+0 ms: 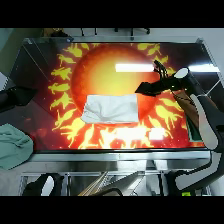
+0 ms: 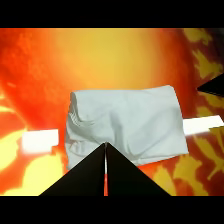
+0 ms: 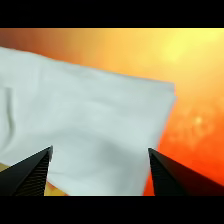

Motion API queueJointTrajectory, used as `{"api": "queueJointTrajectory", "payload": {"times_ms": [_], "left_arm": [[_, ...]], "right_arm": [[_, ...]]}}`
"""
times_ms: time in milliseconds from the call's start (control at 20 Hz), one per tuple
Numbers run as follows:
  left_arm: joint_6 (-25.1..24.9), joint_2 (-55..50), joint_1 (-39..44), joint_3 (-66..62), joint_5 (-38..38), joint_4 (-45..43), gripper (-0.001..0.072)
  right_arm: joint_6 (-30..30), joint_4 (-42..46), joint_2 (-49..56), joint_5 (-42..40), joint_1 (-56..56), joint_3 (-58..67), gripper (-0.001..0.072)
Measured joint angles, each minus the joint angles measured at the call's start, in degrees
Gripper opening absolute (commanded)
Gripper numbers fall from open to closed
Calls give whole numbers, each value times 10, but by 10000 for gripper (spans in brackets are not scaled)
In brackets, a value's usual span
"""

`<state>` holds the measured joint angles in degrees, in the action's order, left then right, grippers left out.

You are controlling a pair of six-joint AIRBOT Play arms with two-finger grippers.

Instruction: Fold the shirts.

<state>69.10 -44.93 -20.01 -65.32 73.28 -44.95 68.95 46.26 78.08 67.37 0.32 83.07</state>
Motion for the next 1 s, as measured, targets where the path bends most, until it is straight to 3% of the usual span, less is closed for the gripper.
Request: {"api": "queueJointTrajectory", "payload": {"times_ms": [350,500,550,600,650,1000], "left_arm": [[0,17,-2,2,9,0,15],[3,18,-2,2,16,0,15],[3,18,-2,2,17,0,16],[3,18,-2,2,19,0,15],[5,18,-2,2,19,0,15],[5,18,-2,2,22,0,16]], "right_arm": [[-28,-17,28,-29,5,-100,663],[-55,-45,47,-33,20,-108,351],[-68,-52,52,-36,24,-110,175],[-81,-61,56,-40,28,-111,52],[-98,-81,58,-40,30,-112,20],[-162,-193,-29,-27,-9,-23,19]]}}
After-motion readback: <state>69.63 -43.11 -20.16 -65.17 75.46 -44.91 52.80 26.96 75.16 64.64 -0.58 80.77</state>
